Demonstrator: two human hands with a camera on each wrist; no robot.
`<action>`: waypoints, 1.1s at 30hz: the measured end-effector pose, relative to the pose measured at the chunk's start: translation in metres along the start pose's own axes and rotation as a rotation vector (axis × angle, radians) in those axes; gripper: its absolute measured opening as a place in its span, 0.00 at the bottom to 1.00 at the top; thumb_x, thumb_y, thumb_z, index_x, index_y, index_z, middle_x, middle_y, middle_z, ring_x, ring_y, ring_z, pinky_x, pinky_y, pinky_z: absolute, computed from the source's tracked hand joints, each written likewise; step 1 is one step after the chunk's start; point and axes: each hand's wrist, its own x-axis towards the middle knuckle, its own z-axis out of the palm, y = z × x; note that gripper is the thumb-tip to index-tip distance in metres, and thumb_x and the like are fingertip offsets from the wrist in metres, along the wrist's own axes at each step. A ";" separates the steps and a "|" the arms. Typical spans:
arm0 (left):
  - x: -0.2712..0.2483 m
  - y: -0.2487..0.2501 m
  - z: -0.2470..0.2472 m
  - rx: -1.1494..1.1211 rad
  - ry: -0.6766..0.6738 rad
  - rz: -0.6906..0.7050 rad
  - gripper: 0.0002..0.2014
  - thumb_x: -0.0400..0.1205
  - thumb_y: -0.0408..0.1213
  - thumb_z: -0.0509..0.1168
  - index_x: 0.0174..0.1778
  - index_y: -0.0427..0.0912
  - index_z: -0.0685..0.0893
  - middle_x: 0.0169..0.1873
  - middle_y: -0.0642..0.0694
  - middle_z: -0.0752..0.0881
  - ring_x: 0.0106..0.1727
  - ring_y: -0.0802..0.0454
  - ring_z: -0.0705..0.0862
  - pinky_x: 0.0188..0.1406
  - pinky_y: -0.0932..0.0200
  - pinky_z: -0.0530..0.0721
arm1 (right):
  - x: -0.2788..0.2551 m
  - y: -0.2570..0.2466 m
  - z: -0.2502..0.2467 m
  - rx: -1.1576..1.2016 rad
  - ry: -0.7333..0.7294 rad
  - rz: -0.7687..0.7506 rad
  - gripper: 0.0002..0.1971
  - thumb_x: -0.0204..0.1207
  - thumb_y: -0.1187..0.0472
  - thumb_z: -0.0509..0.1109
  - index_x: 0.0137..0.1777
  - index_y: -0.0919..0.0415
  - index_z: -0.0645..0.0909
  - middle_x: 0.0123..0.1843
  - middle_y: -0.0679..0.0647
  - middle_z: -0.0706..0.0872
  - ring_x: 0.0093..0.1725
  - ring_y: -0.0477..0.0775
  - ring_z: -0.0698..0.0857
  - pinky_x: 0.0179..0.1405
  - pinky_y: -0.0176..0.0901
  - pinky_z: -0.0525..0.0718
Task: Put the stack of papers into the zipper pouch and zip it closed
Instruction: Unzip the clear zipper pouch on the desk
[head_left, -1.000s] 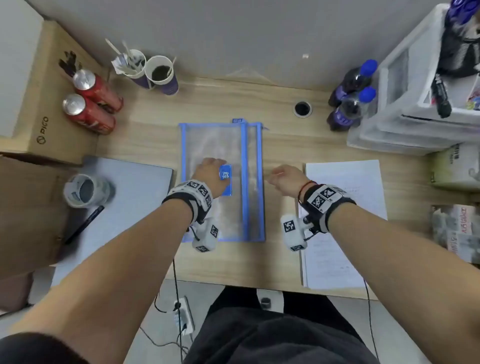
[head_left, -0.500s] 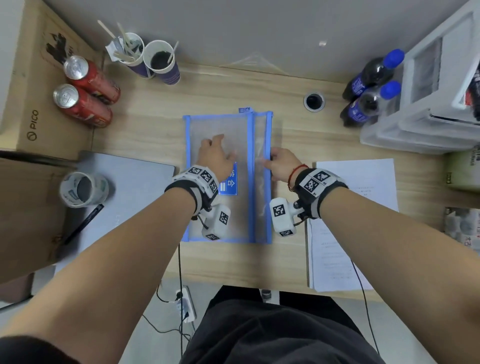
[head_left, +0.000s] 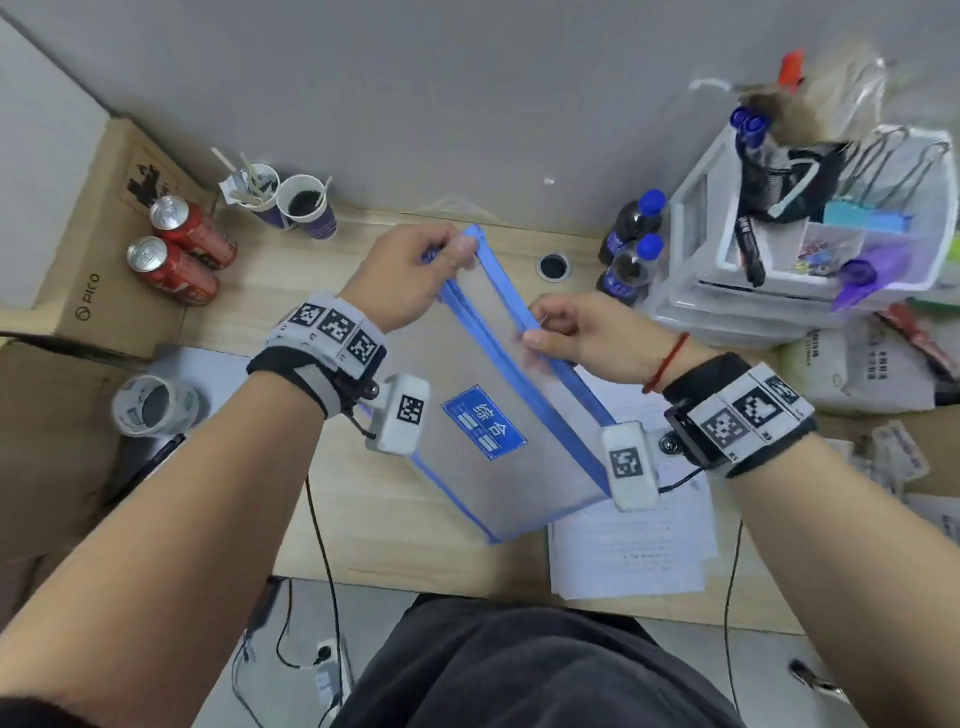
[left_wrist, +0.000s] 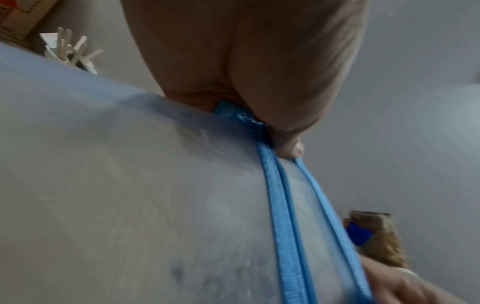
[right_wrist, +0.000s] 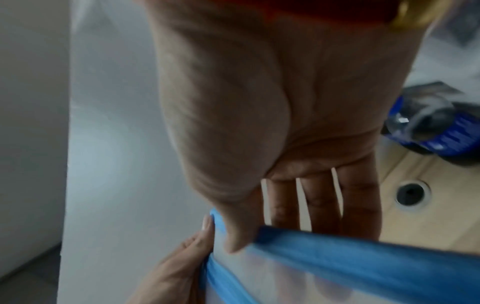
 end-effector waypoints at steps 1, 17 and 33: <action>-0.008 0.010 0.003 -0.010 0.004 0.033 0.13 0.86 0.45 0.59 0.41 0.46 0.85 0.32 0.51 0.80 0.33 0.57 0.75 0.34 0.72 0.76 | -0.009 -0.005 -0.006 0.035 0.042 0.002 0.03 0.82 0.55 0.66 0.52 0.50 0.80 0.47 0.58 0.91 0.39 0.51 0.86 0.41 0.45 0.84; -0.057 0.057 0.040 0.104 0.028 0.155 0.07 0.85 0.48 0.61 0.51 0.53 0.84 0.31 0.54 0.82 0.34 0.58 0.77 0.39 0.60 0.76 | -0.035 -0.036 -0.012 -0.103 0.360 -0.163 0.07 0.78 0.57 0.71 0.47 0.60 0.82 0.33 0.47 0.83 0.29 0.44 0.81 0.32 0.35 0.83; -0.063 0.040 -0.018 0.106 0.307 0.121 0.08 0.87 0.42 0.57 0.45 0.47 0.79 0.31 0.55 0.84 0.37 0.51 0.79 0.37 0.70 0.72 | -0.077 0.105 -0.008 -0.170 0.133 0.597 0.07 0.73 0.69 0.68 0.35 0.63 0.84 0.34 0.59 0.84 0.30 0.53 0.79 0.33 0.45 0.82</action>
